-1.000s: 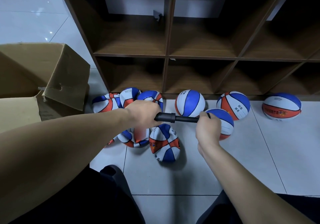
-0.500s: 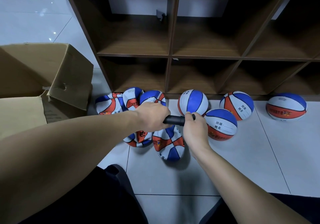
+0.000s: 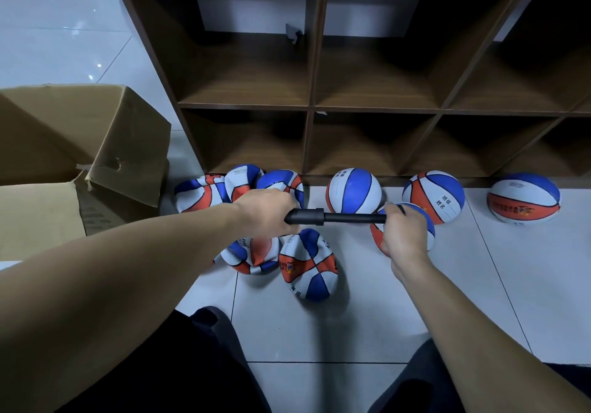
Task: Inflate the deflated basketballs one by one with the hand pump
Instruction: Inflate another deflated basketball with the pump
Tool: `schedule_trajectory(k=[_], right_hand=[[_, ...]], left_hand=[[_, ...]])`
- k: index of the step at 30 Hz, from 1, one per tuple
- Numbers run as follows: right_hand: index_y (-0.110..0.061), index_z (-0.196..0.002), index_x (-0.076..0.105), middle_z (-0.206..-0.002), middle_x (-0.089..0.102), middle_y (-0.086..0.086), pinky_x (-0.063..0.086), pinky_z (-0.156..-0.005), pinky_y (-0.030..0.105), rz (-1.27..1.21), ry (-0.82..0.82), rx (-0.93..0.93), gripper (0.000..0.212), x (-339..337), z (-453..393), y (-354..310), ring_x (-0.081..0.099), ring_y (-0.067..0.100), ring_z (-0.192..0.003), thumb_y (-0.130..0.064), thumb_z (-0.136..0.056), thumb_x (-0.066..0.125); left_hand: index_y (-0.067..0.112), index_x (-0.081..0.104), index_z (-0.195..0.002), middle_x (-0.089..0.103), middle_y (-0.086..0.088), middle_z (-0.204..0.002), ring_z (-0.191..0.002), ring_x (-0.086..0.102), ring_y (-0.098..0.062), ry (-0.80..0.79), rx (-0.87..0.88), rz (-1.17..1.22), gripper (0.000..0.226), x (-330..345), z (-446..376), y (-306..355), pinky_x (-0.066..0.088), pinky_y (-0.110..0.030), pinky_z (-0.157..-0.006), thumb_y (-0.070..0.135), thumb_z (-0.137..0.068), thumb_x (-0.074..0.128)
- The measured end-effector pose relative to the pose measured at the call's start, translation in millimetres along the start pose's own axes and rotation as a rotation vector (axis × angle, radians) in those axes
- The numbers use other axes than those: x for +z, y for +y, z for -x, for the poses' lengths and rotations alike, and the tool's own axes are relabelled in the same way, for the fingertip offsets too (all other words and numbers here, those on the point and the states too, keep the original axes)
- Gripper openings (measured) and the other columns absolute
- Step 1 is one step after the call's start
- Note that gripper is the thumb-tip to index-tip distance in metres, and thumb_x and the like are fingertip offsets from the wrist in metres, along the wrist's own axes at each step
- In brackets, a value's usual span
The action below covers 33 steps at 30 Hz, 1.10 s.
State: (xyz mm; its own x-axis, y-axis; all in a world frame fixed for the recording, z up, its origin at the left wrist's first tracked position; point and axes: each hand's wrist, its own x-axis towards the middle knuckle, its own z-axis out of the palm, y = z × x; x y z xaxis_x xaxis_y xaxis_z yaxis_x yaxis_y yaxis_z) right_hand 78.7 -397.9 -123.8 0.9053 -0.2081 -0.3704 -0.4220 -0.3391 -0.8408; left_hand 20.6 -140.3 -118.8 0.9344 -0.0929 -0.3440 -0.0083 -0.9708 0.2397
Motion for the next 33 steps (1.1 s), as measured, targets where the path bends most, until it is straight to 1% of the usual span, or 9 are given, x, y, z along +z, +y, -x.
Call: schedule_trajectory(k=[2,5,14,17,21,25,28,30,33], right_hand=[[-0.017,-0.071,0.051,-0.066,0.048,0.003,0.039,-0.062,0.038,-0.016,0.016,-0.015,0.032,5,3,-2,0.045,0.024,-0.065,-0.025,-0.101,0.056],[-0.017,-0.067,0.042,-0.064,0.044,0.003,0.033,-0.061,0.037,0.012,0.027,-0.109,0.037,16,15,-3,0.039,0.024,-0.062,-0.021,-0.102,0.052],[-0.014,-0.07,0.04,-0.067,0.042,0.001,0.032,-0.06,0.037,0.027,-0.084,-0.148,0.038,39,37,4,0.038,0.021,-0.063,-0.023,-0.106,0.05],[-0.014,-0.072,0.043,-0.067,0.044,0.001,0.035,-0.061,0.038,0.043,-0.127,-0.17,0.04,42,41,1,0.041,0.021,-0.064,-0.03,-0.108,0.05],[-0.016,-0.078,0.045,-0.069,0.045,0.0,0.036,-0.061,0.035,0.097,-0.229,-0.205,0.04,44,45,1,0.044,0.019,-0.064,-0.04,-0.109,0.049],[-0.016,-0.08,0.047,-0.072,0.045,0.001,0.037,-0.061,0.034,0.088,-0.242,-0.205,0.038,44,43,5,0.044,0.019,-0.066,-0.039,-0.109,0.049],[-0.018,-0.075,0.044,-0.066,0.042,-0.004,0.035,-0.058,0.03,0.096,-0.27,-0.246,0.039,37,38,6,0.041,0.014,-0.06,-0.037,-0.109,0.052],[-0.018,-0.073,0.043,-0.063,0.041,-0.006,0.034,-0.056,0.03,0.112,-0.258,-0.259,0.04,31,33,8,0.039,0.012,-0.058,-0.036,-0.108,0.053],[-0.016,-0.072,0.044,-0.065,0.044,0.0,0.034,-0.061,0.036,0.085,-0.154,-0.217,0.036,15,17,13,0.04,0.021,-0.064,-0.031,-0.103,0.054]], left_hand=[[0.033,0.06,-0.085,0.061,0.007,-0.074,-0.069,0.06,-0.013,0.006,-0.006,-0.011,0.022,0,-1,3,0.04,-0.031,-0.059,0.046,-0.101,0.065],[0.031,0.063,-0.088,0.063,0.006,-0.075,-0.071,0.061,-0.016,0.018,-0.019,-0.025,0.023,-1,-2,5,0.042,-0.032,-0.059,0.05,-0.101,0.064],[0.027,0.065,-0.087,0.067,0.002,-0.075,-0.07,0.063,-0.018,0.003,0.038,-0.044,0.028,4,-3,14,0.044,-0.032,-0.058,0.05,-0.102,0.063],[0.026,0.065,-0.088,0.066,0.002,-0.075,-0.069,0.062,-0.016,0.002,0.052,-0.04,0.03,2,-4,17,0.04,-0.031,-0.057,0.052,-0.103,0.063],[0.028,0.064,-0.087,0.066,0.004,-0.074,-0.069,0.063,-0.016,0.004,0.063,-0.034,0.029,2,-5,21,0.042,-0.032,-0.058,0.052,-0.103,0.063],[0.028,0.063,-0.086,0.064,0.004,-0.074,-0.067,0.061,-0.016,-0.002,0.073,-0.046,0.028,3,-6,23,0.047,-0.033,-0.06,0.05,-0.102,0.063],[0.027,0.064,-0.086,0.065,0.003,-0.074,-0.067,0.062,-0.017,-0.022,0.072,-0.028,0.027,1,-6,21,0.048,-0.034,-0.059,0.049,-0.101,0.065],[0.028,0.064,-0.086,0.066,0.002,-0.075,-0.068,0.064,-0.019,-0.048,0.062,-0.019,0.025,0,-5,18,0.048,-0.034,-0.059,0.048,-0.101,0.066],[0.029,0.065,-0.088,0.067,0.004,-0.076,-0.071,0.065,-0.018,-0.069,0.029,-0.023,0.022,-3,-2,9,0.054,-0.037,-0.064,0.047,-0.1,0.066]])
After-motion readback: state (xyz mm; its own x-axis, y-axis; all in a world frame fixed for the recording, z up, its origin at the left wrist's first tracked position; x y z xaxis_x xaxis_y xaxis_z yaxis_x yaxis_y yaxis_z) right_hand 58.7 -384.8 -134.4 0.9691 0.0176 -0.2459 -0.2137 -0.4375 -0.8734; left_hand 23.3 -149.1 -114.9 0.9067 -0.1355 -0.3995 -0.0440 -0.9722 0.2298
